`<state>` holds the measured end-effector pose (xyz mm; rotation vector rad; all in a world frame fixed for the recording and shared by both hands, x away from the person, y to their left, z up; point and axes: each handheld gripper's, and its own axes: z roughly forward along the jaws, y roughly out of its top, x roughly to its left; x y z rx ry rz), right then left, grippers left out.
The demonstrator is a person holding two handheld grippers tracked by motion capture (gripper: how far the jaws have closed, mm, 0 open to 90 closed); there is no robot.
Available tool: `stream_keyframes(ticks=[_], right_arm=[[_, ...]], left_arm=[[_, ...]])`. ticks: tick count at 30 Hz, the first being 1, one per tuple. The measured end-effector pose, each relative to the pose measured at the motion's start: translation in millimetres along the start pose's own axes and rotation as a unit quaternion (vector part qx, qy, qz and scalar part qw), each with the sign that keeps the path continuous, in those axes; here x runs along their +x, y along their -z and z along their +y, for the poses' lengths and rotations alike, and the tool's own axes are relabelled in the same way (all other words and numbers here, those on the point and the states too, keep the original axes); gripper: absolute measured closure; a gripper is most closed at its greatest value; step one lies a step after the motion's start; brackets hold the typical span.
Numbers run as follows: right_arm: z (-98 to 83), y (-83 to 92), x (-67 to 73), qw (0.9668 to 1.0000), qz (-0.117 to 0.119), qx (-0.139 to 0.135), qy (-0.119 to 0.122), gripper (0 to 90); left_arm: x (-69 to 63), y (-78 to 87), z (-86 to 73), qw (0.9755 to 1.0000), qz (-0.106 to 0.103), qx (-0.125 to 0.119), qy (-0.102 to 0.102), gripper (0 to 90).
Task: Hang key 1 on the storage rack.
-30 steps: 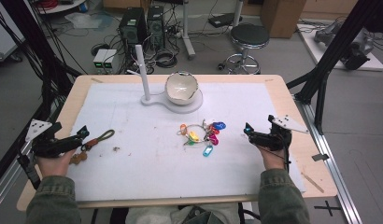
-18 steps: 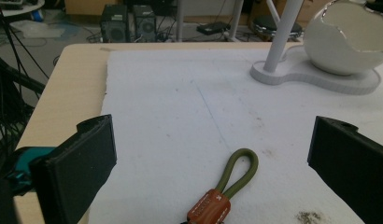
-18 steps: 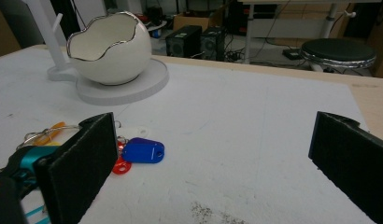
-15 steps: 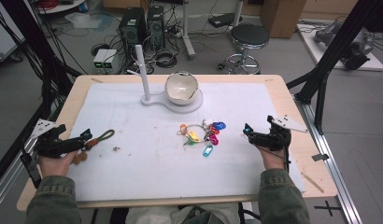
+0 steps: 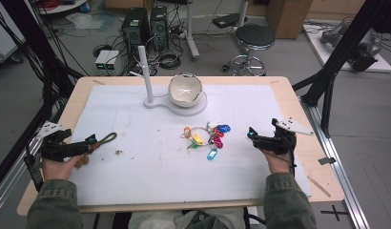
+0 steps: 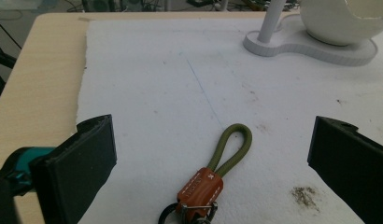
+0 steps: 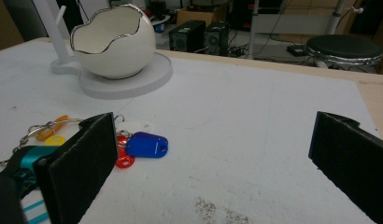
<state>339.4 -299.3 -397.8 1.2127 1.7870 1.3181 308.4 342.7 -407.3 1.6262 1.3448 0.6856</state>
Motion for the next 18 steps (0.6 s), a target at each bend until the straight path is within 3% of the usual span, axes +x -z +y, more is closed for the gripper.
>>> stream_keyframes(ticks=[18], right_arm=[[-0.7,-1.7,0.1,1.0,0.003,0.005,0.006,0.5]], left_arm=[[-1.3,-11.2,-2.7,0.9984,-0.019,0.053,-0.006,1.7]])
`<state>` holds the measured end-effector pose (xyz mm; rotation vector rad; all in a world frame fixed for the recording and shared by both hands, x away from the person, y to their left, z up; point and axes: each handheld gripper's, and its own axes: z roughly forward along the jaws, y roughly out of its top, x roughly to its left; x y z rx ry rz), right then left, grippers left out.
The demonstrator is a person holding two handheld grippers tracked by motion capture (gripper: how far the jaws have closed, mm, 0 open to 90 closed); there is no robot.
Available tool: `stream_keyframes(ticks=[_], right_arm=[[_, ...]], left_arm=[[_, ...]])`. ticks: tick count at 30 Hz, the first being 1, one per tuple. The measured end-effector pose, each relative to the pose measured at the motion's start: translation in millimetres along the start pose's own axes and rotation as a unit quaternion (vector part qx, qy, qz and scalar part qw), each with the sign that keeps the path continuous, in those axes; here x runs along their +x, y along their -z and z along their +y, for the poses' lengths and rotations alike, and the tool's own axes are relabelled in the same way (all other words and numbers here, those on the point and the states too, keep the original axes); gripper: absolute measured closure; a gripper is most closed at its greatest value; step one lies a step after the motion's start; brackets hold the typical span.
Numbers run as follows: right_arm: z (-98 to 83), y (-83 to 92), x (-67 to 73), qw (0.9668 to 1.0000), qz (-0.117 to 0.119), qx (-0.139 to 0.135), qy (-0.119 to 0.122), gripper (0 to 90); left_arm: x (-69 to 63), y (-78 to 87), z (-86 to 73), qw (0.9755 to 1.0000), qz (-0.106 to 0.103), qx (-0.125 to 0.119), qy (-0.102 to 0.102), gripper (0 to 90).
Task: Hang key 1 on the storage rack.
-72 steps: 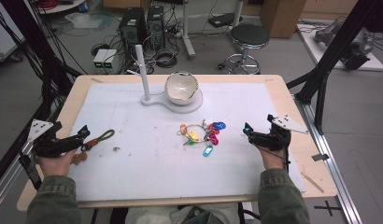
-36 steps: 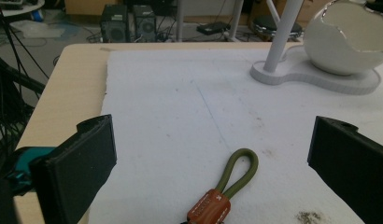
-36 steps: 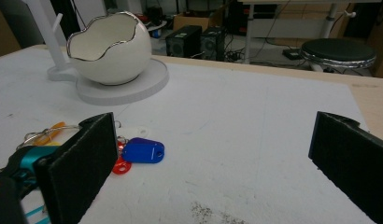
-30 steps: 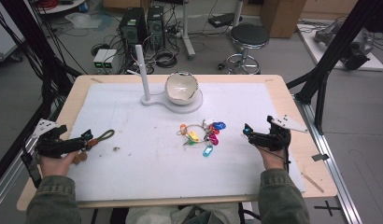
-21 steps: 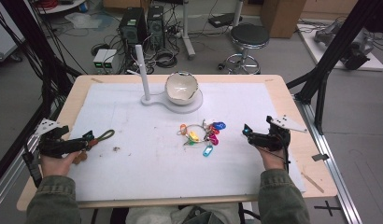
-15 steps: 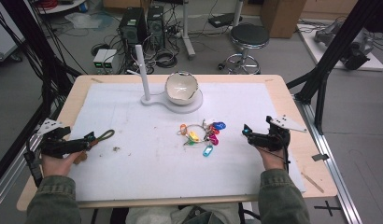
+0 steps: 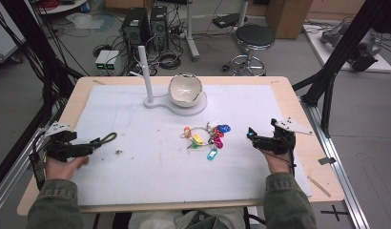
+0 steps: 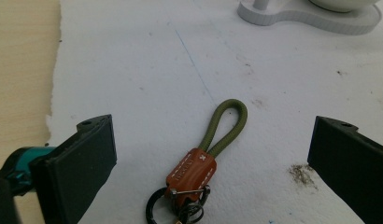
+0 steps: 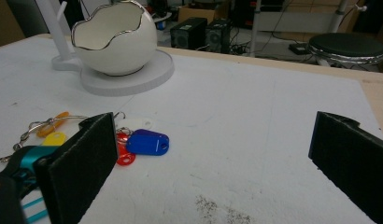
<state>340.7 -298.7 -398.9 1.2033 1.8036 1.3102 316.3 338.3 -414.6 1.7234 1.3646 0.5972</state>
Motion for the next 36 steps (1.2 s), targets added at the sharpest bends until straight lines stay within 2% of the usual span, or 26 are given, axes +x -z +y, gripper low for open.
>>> stream_keyframes(ticks=[12,14,23,27,36], right_arm=[[-0.5,-0.9,1.1,1.0,0.001,0.005,0.003,0.5],[-0.7,-0.8,0.9,1.0,0.001,0.006,0.005,0.5],[-1.5,-0.3,1.6,0.9999,0.002,0.01,0.003,0.5],[-1.7,-0.3,1.4,0.9999,0.002,0.011,0.004,0.5],[-2.0,-0.4,0.8,0.9999,0.002,0.013,0.005,0.5]], left_arm=[[2.4,-8.4,-1.8,0.9994,-0.008,0.033,0.003,1.7],[2.8,-11.4,-2.4,0.9989,-0.011,0.046,0.001,1.7],[2.8,-17.8,-3.7,0.9972,-0.019,0.072,-0.003,1.7],[3.1,-20.8,-4.2,0.9961,-0.017,0.087,0.0,1.7],[3.1,-23.3,-5.1,0.9948,-0.013,0.101,-0.002,3.2]])
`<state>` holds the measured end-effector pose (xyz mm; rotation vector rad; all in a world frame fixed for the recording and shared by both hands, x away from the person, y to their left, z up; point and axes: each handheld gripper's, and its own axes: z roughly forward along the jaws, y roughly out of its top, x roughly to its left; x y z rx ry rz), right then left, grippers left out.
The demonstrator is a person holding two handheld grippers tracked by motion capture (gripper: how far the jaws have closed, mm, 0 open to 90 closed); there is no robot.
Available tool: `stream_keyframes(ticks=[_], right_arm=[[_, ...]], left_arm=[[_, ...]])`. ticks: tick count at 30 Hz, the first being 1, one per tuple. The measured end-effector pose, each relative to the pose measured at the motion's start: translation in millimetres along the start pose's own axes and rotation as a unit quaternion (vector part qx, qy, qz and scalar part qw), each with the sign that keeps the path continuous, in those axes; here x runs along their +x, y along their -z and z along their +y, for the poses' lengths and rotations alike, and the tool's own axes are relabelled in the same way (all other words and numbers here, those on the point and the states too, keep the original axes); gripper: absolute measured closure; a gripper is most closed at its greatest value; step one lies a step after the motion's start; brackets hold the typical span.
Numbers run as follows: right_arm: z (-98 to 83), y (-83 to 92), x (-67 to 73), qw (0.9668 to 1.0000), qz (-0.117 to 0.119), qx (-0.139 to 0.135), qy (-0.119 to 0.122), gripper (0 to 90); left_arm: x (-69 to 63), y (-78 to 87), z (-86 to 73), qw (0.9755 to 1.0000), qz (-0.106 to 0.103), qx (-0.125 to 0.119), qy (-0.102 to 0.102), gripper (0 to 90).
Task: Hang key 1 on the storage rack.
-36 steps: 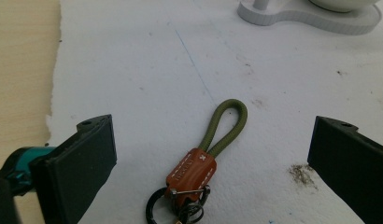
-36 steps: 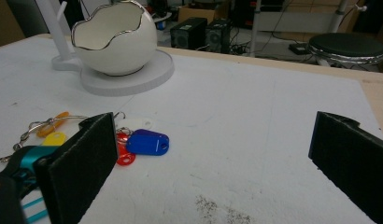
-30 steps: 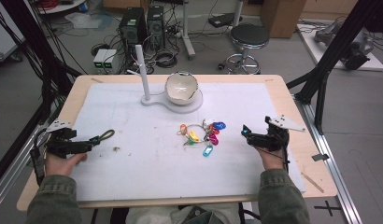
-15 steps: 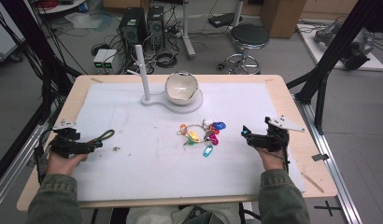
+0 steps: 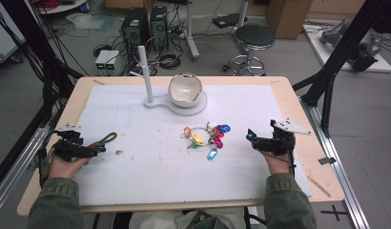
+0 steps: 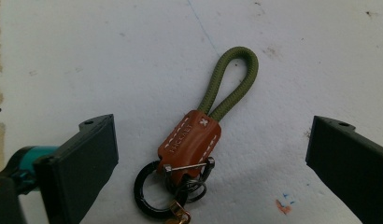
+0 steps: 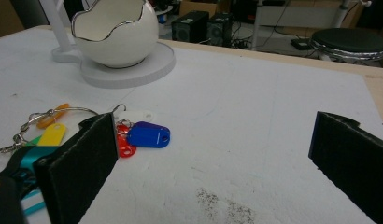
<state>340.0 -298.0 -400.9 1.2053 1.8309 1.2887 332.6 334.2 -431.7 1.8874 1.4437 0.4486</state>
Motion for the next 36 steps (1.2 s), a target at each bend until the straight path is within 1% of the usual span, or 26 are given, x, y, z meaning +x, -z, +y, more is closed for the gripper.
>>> stream_keyframes(ticks=[2,3,6,8,10,11,12,13,15,17,19,20,21,24,25,26,27,29,30,31,33,36], right_arm=[[0.0,-0.1,-0.1,1.0,0.0,0.0,0.0,0.5],[-0.1,-0.1,0.1,1.0,0.001,0.001,-0.001,0.5],[-0.1,-0.3,-0.1,1.0,0.002,0.0,0.0,0.5],[-0.1,-0.4,-0.3,1.0,0.001,0.0,0.002,0.5],[-0.1,-0.4,-0.4,1.0,0.0,-0.001,0.002,0.5],[-0.1,-0.4,-0.5,1.0,0.0,-0.001,0.002,0.5],[-0.1,-0.4,-0.5,1.0,0.0,-0.001,0.002,0.5],[-0.1,-0.4,-0.5,1.0,0.0,-0.001,0.001,0.5],[-0.2,-0.5,-0.3,1.0,0.001,0.0,0.001,0.5],[-0.2,-0.4,-0.3,1.0,0.002,0.0,0.0,0.5],[-0.2,-0.4,-0.4,1.0,0.003,-0.001,-0.001,0.5],[-0.2,-0.3,-0.6,1.0,0.004,-0.001,-0.003,0.5],[-0.3,-0.3,-0.9,1.0,0.004,-0.001,-0.003,0.5],[-0.2,0.1,-0.9,1.0,0.004,-0.001,-0.006,0.5],[-0.3,0.1,-1.0,1.0,0.004,-0.001,-0.007,0.5],[-0.3,0.1,-1.0,1.0,0.004,-0.001,-0.007,0.5],[-0.3,0.1,-1.0,1.0,0.004,-0.001,-0.007,0.5],[-0.4,0.1,-1.0,1.0,0.004,-0.001,-0.006,0.5],[-0.3,0.2,-1.0,1.0,0.004,-0.001,-0.006,0.5],[-0.4,0.2,-1.0,1.0,0.004,-0.001,-0.006,0.5],[-0.3,0.2,-1.1,1.0,0.004,-0.001,-0.007,0.5],[-0.3,0.3,-1.1,1.0,0.003,-0.001,-0.008,0.5]], left_arm=[[-0.4,-0.4,0.0,1.0,0.002,0.004,-0.002,3.2],[-0.1,-1.1,0.0,0.9999,0.002,0.01,-0.001,3.2],[-0.3,-2.2,-0.1,0.9999,0.005,0.015,0.001,3.7],[-0.6,-1.1,0.3,0.9998,0.011,0.019,-0.005,9.3],[-0.7,-0.9,0.4,0.9997,0.012,0.019,-0.005,10.9],[-0.7,-0.7,0.4,0.9997,0.013,0.019,-0.005,13.1],[-0.8,-0.8,0.2,0.9997,0.017,0.019,-0.005,13.1],[-0.5,-0.8,0.2,0.9996,0.018,0.022,-0.006,16.0],[-0.6,-1.4,0.0,0.9995,0.018,0.024,-0.004,17.3],[-0.7,-1.6,0.1,0.9994,0.021,0.027,-0.001,23.1],[-0.6,-1.1,0.0,0.9994,0.022,0.028,-0.004,24.6],[-1.0,-0.8,0.0,0.9993,0.026,0.027,-0.005,30.7],[-1.3,-0.7,-0.1,0.9992,0.029,0.027,-0.005,33.3],[-2.5,-1.1,-0.7,0.9983,0.046,0.034,-0.009,52.3],[-2.5,-1.0,-0.6,0.9978,0.052,0.038,-0.013,59.1],[-2.3,-0.4,-0.1,0.9977,0.055,0.038,-0.011,63.1],[-1.9,0.1,0.5,0.9979,0.052,0.038,-0.008,64.7],[-1.2,0.8,0.9,0.9981,0.047,0.038,-0.012,66.3],[-1.8,1.2,1.4,0.9984,0.039,0.038,-0.017,66.4],[-1.8,1.2,1.4,0.9984,0.039,0.038,-0.017,66.5],[-3.3,2.3,2.7,0.9988,0.033,0.03,-0.022,66.7],[-3.4,4.8,4.2,0.9995,0.019,0.017,-0.019,66.8]])
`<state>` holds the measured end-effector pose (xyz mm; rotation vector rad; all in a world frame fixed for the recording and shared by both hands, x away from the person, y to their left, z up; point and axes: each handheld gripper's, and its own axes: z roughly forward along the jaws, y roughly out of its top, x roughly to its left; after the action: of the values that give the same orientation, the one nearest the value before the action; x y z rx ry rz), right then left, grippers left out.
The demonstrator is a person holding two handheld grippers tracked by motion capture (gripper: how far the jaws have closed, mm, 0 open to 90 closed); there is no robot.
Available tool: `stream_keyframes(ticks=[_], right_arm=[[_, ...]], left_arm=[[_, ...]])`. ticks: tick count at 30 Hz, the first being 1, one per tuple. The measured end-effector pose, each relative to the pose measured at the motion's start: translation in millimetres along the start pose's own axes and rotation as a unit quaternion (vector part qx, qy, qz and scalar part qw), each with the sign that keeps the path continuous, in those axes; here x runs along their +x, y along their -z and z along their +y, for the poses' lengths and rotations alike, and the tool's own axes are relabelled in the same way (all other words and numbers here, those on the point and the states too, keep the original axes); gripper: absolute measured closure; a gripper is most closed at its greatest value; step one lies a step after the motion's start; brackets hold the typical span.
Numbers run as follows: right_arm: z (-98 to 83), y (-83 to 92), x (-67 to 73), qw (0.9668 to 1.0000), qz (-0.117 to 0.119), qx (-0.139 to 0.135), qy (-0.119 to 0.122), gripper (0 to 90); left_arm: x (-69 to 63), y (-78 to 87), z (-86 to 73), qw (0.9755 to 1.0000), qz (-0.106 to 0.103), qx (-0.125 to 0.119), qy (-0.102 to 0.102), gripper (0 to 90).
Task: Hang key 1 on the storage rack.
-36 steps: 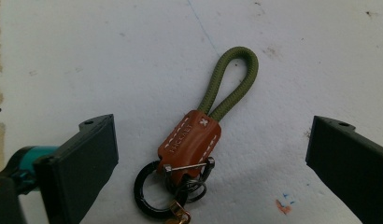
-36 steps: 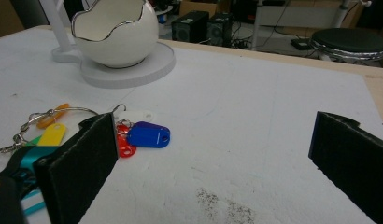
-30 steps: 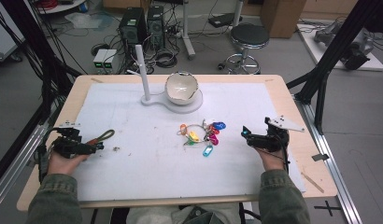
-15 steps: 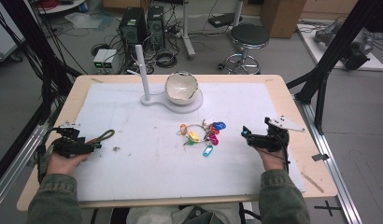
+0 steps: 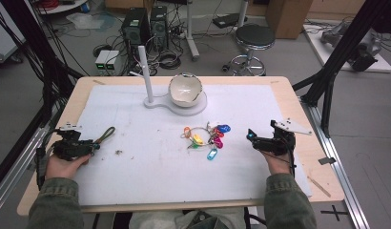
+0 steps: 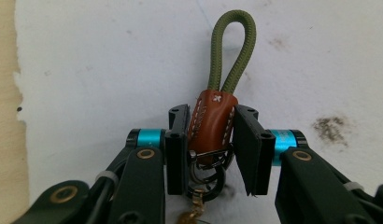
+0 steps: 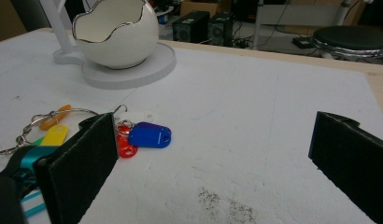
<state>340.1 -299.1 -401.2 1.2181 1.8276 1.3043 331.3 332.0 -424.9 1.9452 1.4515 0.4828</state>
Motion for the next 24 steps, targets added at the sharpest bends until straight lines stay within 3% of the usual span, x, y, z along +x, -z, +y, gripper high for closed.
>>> stream_keyframes(ticks=[12,16,21,24], right_arm=[[-0.9,0.5,0.1,1.0,0.001,0.002,-0.001,0.5],[-1.2,0.9,0.3,1.0,0.0,0.004,0.0,0.5],[-1.7,1.9,-0.3,1.0,-0.002,0.003,0.001,0.5],[-1.9,3.1,0.1,1.0,-0.002,0.004,0.0,0.5]], left_arm=[[-1.4,3.1,4.2,0.9998,-0.014,-0.009,0.013,66.8],[-1.5,6.2,7.8,0.9988,-0.028,-0.027,0.028,66.7],[0.9,9.6,10.4,0.9987,-0.02,-0.034,0.034,66.7],[0.8,12.9,13.6,0.9977,-0.028,-0.046,0.042,66.7]])
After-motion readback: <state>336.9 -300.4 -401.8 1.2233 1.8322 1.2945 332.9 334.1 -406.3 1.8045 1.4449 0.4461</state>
